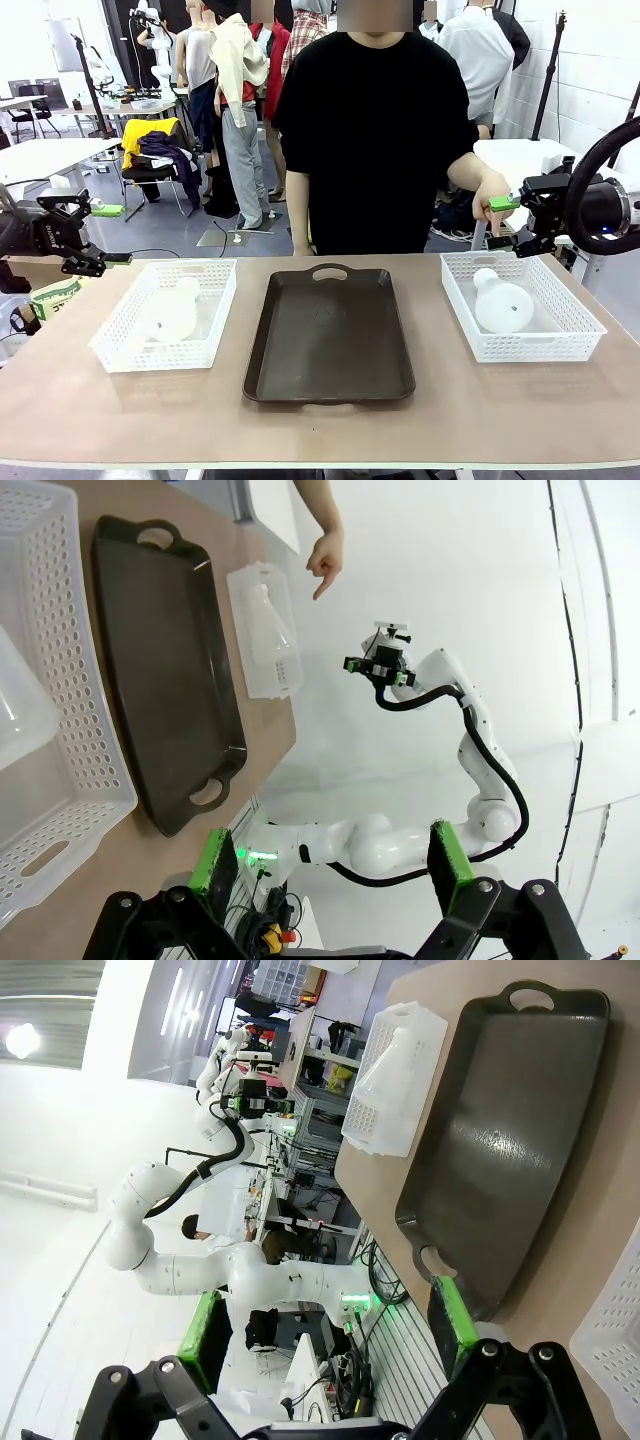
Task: Prepare the laboratory tools.
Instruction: Pick up the Big flask that the person points to.
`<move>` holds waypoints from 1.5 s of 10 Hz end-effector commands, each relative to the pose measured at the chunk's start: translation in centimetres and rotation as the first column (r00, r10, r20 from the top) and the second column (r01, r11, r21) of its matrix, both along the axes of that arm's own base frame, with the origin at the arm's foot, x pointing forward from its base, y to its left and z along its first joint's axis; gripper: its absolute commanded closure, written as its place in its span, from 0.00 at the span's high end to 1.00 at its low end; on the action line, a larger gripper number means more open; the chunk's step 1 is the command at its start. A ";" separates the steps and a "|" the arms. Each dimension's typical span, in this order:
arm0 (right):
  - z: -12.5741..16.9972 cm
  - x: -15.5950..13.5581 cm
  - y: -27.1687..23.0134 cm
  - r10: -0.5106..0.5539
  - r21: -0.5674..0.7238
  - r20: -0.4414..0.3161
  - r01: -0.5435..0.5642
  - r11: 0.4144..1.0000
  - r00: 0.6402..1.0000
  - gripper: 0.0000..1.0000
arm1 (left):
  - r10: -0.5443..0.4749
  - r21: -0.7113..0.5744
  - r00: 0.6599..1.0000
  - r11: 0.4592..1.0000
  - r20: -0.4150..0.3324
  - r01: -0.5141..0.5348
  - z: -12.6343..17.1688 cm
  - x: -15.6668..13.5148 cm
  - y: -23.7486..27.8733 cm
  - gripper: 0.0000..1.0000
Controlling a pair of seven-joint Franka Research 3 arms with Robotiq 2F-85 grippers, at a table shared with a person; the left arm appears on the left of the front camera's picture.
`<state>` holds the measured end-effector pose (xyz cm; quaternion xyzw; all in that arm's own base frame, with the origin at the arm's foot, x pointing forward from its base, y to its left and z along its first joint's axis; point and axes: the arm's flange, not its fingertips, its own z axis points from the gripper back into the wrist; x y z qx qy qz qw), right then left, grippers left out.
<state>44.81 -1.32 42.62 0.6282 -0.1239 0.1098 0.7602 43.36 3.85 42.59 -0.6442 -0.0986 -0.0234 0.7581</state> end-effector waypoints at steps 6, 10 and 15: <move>0.0 0.0 0.0 0.000 0.000 -0.001 0.000 1.000 1.000 1.00 | 0.002 -0.003 1.000 1.000 0.000 -0.002 0.0 0.0 0.1 1.00; 2.9 1.1 -0.1 -0.068 -0.171 -0.024 0.063 0.983 0.997 1.00 | 0.002 -0.003 1.000 1.000 0.000 -0.002 0.0 0.0 0.1 1.00; 8.5 4.8 1.3 -0.348 -0.707 0.136 0.337 0.621 0.928 1.00 | 0.002 -0.003 1.000 1.000 0.000 -0.002 0.0 0.0 0.1 1.00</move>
